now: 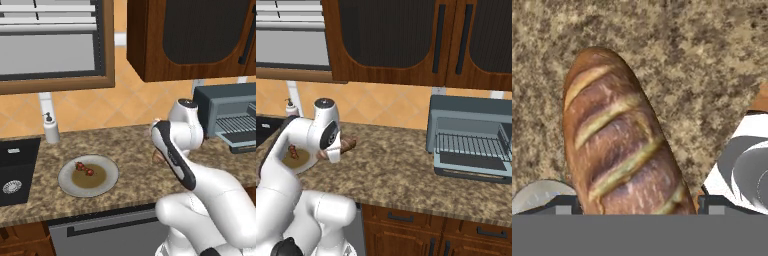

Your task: Pick up the kebab skewer and baguette bread, and place them inside the toaster oven. Close the toaster oven door and start by setting the timer.

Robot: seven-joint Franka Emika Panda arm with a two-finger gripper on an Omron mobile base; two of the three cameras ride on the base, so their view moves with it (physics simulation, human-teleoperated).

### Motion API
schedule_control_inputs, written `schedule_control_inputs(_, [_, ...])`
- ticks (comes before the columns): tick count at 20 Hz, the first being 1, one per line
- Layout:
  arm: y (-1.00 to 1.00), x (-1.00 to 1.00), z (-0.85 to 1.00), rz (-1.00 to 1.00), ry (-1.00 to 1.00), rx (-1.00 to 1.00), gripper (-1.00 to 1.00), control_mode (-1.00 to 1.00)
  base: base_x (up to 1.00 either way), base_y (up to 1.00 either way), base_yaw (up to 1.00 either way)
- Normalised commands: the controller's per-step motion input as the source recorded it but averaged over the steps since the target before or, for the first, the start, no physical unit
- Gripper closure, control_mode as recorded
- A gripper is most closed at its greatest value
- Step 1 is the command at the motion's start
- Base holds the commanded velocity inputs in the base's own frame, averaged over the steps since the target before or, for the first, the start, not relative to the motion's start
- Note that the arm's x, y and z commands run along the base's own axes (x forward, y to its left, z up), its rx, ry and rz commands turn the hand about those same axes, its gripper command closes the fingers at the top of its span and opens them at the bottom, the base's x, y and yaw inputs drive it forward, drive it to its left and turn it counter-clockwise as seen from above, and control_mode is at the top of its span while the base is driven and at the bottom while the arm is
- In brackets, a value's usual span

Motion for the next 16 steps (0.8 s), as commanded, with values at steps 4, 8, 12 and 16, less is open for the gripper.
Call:
schedule_control_inputs(4, [-1.0, 0.0, 0.0, -0.59, 0.0, 0.14, 1.0, -1.0, 0.0, 0.0, 0.0])
schedule_control_inputs(8, [-1.0, 0.0, 0.0, -0.57, 0.0, 0.11, 1.0, -1.0, 0.0, 0.0, 0.0])
schedule_control_inputs(12, [-1.0, -0.08, 0.22, -0.27, 0.0, 0.11, 1.0, -1.0, 0.0, 0.0, 0.0])
schedule_control_inputs(16, [-0.96, -0.23, 0.34, 0.0, 0.0, 0.11, 1.0, -1.0, 0.0, 0.0, 0.0])
